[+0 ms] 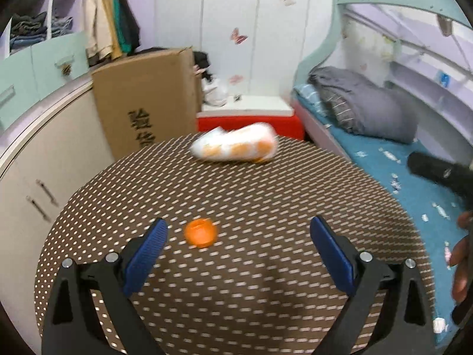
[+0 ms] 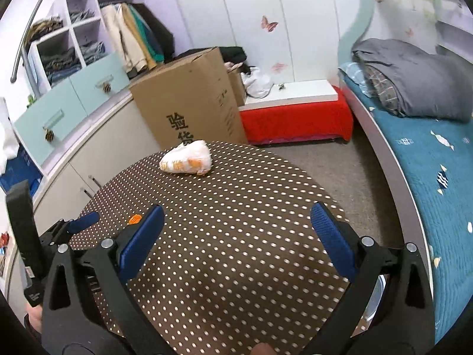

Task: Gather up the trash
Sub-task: 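Grasp the orange bottle cap with the left tool while the right tool grasps the white plastic bag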

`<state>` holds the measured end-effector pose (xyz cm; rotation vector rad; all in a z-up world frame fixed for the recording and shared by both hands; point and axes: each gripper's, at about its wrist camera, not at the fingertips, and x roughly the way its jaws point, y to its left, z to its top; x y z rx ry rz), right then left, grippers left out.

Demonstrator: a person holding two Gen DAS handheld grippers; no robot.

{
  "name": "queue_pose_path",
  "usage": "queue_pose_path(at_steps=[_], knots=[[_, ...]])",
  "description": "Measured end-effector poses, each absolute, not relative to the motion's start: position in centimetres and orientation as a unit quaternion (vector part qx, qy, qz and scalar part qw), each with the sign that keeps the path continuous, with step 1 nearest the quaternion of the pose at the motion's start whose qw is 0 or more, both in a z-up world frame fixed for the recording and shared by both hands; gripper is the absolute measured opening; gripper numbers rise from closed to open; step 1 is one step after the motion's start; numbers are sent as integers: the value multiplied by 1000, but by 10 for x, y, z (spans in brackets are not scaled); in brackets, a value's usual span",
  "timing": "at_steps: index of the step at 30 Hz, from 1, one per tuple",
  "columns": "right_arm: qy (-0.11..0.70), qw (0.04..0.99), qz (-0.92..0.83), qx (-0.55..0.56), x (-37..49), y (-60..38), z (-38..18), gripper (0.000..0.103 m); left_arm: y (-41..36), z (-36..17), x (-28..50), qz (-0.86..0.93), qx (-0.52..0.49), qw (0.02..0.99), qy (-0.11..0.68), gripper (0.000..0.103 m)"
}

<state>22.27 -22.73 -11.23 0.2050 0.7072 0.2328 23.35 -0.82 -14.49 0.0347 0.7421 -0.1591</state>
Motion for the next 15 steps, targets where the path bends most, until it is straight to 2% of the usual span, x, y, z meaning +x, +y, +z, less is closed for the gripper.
queue_pose_path(at_steps=[10, 11, 13, 14, 15], knots=[[377, 913, 134, 80, 265, -198, -136, 97, 17, -186, 262, -50, 7, 906, 421, 93], [381, 911, 136, 78, 270, -194, -138, 97, 17, -187, 264, -52, 11, 905, 423, 90], [390, 907, 140, 69, 279, -187, -145, 97, 17, -192, 272, -60, 11, 898, 435, 69], [396, 905, 143, 64, 285, -183, -149, 97, 17, -193, 276, -61, 12, 897, 437, 66], [402, 902, 146, 60, 291, -178, -153, 97, 16, -193, 277, -64, 16, 898, 436, 58]])
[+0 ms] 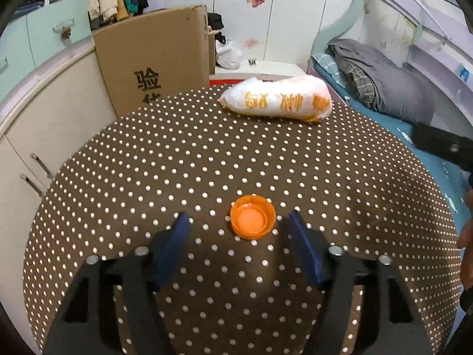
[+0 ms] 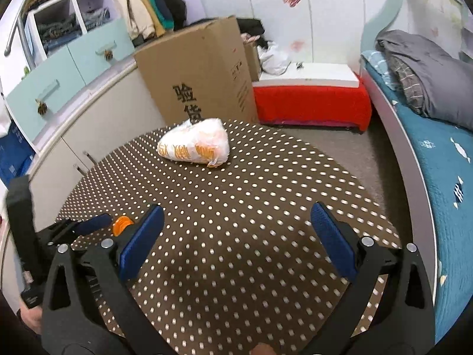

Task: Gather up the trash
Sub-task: 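Grasp the orange bottle cap with the left tool while the right tool grasps the white plastic bag, then carry the cap and plastic bag to the wastebasket and open both tools over it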

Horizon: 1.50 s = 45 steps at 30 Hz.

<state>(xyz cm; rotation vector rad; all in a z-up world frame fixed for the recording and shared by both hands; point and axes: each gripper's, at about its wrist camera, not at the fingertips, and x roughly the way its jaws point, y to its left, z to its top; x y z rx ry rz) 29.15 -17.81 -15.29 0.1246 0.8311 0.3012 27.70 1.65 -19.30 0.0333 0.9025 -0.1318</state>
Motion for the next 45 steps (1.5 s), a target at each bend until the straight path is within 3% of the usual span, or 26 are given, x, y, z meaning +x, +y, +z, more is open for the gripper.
queue_pose_path(at_steps=[3, 17, 18, 19, 24, 33, 45], knots=[[414, 895, 158, 46, 308, -165, -163, 97, 18, -191, 275, -77, 20, 899, 431, 29], [426, 867, 252, -61, 400, -97, -181, 97, 91, -172, 283, 31, -85, 928, 362, 29], [425, 863, 268, -57, 402, -94, -183, 91, 93, -171, 282, 34, -90, 927, 362, 29], [423, 860, 280, -53, 403, -93, -184, 63, 96, -172, 284, 36, -97, 926, 364, 29], [430, 854, 291, -30, 385, -91, -187, 42, 95, -176, 285, 30, -105, 921, 373, 29], [395, 882, 257, 14, 303, -129, -155, 41, 85, -177, 272, -20, -115, 924, 364, 29], [314, 932, 160, 80, 202, -279, -92, 42, 3, -142, 238, -120, -67, 930, 342, 29]])
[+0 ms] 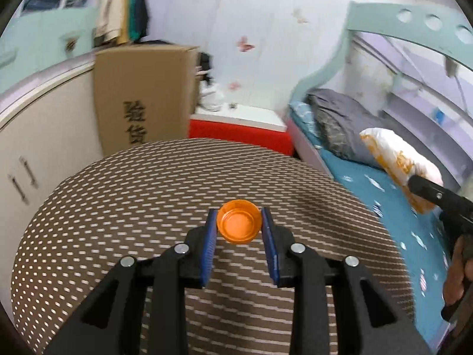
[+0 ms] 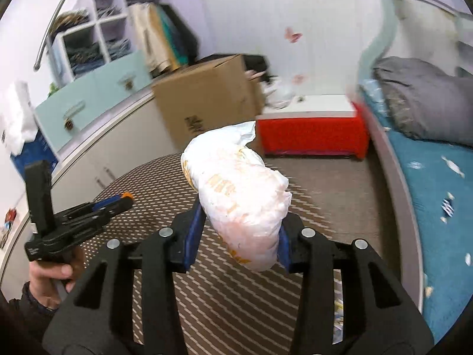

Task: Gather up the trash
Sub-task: 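Carry the cap and plastic bag to the wastebasket and open both tools over it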

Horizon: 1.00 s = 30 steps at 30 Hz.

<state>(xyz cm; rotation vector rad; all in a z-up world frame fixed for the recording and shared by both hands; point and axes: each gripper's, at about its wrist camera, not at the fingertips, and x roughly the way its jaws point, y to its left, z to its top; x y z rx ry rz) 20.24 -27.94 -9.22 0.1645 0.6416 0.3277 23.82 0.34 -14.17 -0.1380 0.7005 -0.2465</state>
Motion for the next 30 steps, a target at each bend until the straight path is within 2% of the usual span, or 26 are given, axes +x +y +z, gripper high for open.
queue_pose_path(at_steps=[7, 12, 21, 23, 24, 25, 27, 28, 30], knots=[[304, 940, 83, 133, 166, -371, -107, 43, -80, -117, 220, -179, -34, 924, 335, 29], [361, 913, 21, 187, 165, -432, -177, 43, -134, -119, 209, -214, -6, 915, 343, 29], [483, 838, -35, 252, 185, -479, -327, 45, -190, -133, 213, -241, 24, 899, 364, 29], [496, 826, -42, 265, 188, -483, -350, 51, -203, -137, 214, -247, 31, 895, 370, 29], [502, 820, -46, 271, 190, -485, -359, 64, -207, -138, 215, -249, 33, 894, 372, 29], [511, 811, -50, 282, 192, -489, -372, 73, -214, -141, 216, -252, 36, 891, 375, 29], [515, 803, -53, 296, 193, -495, -385, 76, -225, -145, 217, -257, 43, 887, 380, 29], [515, 801, -57, 299, 192, -498, -387, 84, -232, -147, 218, -261, 46, 885, 383, 29], [504, 806, -63, 305, 190, -503, -384, 90, -245, -151, 222, -268, 52, 879, 391, 29]])
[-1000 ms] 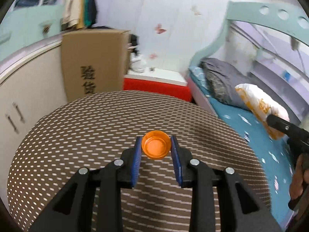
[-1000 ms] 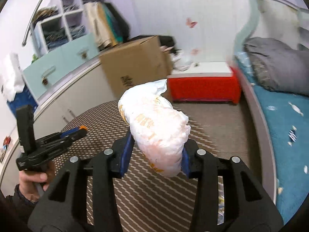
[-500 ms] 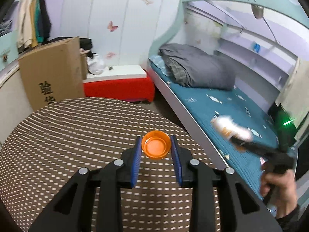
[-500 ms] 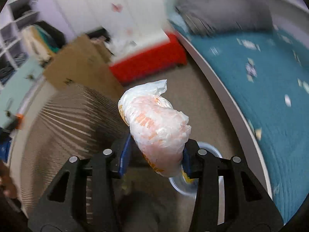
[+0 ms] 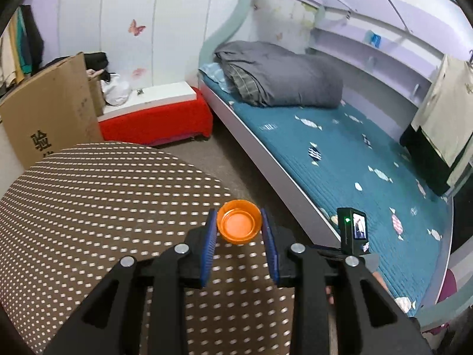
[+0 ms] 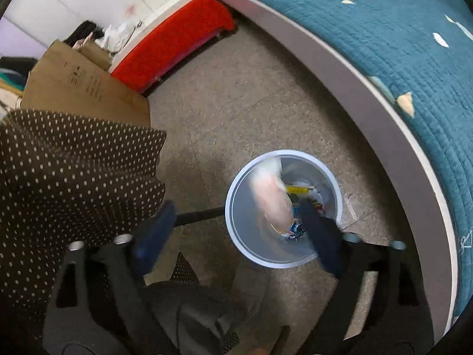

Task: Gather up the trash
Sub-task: 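Carry the cap and plastic bag to the wastebasket and open both tools over it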

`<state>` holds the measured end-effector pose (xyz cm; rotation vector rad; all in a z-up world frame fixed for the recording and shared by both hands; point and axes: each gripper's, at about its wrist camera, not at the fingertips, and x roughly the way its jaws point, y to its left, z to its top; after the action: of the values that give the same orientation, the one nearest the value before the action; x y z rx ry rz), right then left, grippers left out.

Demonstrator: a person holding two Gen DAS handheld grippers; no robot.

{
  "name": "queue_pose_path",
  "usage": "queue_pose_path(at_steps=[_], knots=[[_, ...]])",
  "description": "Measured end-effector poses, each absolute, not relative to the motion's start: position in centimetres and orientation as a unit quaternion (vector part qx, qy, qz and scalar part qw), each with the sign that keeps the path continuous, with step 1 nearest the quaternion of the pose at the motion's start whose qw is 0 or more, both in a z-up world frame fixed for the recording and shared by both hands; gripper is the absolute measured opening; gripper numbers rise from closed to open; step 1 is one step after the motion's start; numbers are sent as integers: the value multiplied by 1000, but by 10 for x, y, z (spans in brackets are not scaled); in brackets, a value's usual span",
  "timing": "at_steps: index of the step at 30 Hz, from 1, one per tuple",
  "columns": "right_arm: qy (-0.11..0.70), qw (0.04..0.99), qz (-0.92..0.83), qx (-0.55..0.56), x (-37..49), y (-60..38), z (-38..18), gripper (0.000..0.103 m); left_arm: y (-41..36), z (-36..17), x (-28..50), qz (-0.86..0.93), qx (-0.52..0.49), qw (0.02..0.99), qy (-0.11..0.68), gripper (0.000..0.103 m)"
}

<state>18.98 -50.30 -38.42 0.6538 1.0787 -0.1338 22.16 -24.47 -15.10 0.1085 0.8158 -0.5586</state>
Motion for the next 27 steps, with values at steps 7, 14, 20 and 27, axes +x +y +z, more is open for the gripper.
queue_pose_path(at_steps=[7, 14, 20, 27], knots=[[431, 844, -71, 312, 172, -528, -328, 94, -294, -168, 229, -296, 75, 856, 418, 29], [345, 884, -85, 303, 152, -558, -251, 97, -347, -187, 236, -331, 98, 820, 457, 29], [314, 895, -86, 305, 139, -570, -225, 97, -387, -213, 244, -346, 118, 786, 499, 32], [315, 894, -91, 305, 129, -573, -221, 97, -390, -221, 255, -309, 115, 797, 507, 93]])
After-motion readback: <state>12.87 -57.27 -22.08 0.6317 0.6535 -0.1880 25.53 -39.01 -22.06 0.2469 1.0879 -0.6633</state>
